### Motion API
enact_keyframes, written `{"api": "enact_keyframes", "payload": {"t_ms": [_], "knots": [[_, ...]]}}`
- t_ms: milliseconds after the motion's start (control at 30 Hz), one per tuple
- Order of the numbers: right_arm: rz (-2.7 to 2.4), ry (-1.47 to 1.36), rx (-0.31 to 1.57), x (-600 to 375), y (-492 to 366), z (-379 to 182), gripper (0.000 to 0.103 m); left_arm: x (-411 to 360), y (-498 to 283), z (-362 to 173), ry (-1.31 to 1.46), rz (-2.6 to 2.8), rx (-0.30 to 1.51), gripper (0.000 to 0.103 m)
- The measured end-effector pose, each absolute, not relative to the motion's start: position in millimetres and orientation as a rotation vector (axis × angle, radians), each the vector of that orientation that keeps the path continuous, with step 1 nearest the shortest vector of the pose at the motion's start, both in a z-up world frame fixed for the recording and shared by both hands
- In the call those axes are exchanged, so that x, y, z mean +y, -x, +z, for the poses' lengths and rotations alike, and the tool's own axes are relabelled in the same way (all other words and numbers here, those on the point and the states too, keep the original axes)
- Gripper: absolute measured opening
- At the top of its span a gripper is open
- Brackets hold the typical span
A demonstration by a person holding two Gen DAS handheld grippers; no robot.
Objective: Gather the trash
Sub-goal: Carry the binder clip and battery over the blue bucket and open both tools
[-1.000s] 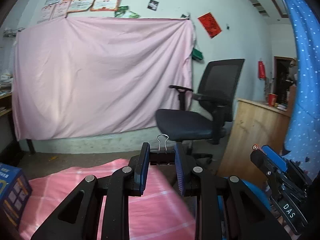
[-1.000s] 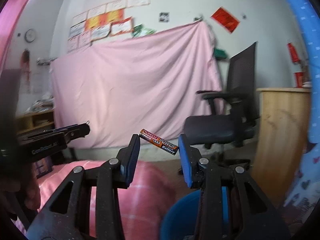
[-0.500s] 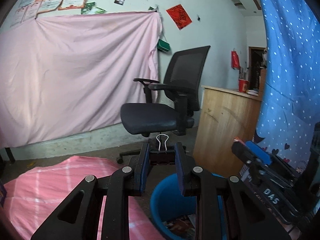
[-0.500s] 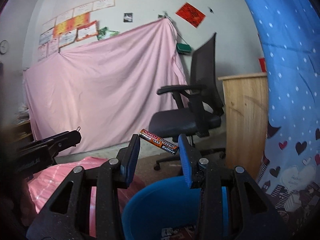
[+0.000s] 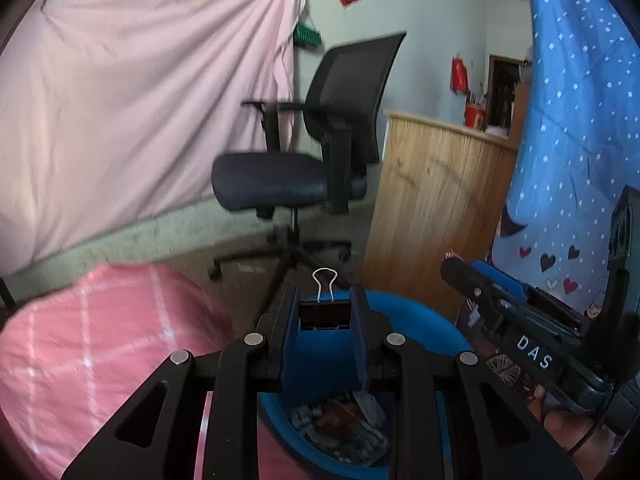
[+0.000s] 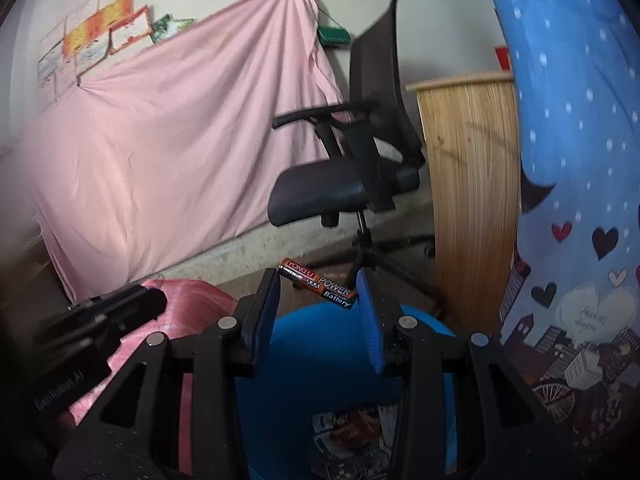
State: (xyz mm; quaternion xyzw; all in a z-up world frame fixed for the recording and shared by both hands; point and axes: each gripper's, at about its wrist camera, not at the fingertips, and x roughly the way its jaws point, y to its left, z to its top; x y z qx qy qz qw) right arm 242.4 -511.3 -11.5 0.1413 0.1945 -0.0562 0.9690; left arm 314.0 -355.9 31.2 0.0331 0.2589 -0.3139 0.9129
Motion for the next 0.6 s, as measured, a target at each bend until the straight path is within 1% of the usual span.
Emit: {"api": "enact_keyframes", "payload": {"t_ms": [200,233,267,333,533,600], "knots": [[-0.121,-0.319,0.449,-521,-247,-22,0.067,-364,-321,16,-0.058,-0.657,0.618,0.023],[-0.119,-0.324,0.450,-522,-246,-22,0.067,-365,-322,15,-0.059,-0.654,0.627,0.029],[-0.121,-0.323,0.451,-522,-246,-22,0.067,-364,-322,14,-0.058,-0.650,0.629,0.038],[-0.128,-0.320,0.448,-523,-246,-21,0.067,-360,-321,14,-0.044,-0.636,0.618,0.045],[-0.133,-0.321,0.435,-519,-243,-17,0.067,-353,-322,17,-0.032,-0.618,0.611,0.045],[-0.133,-0.317,0.431,-519,-244,-16,0.068,-350,-322,18,-0.025,-0.605,0.608,0.047]]}}
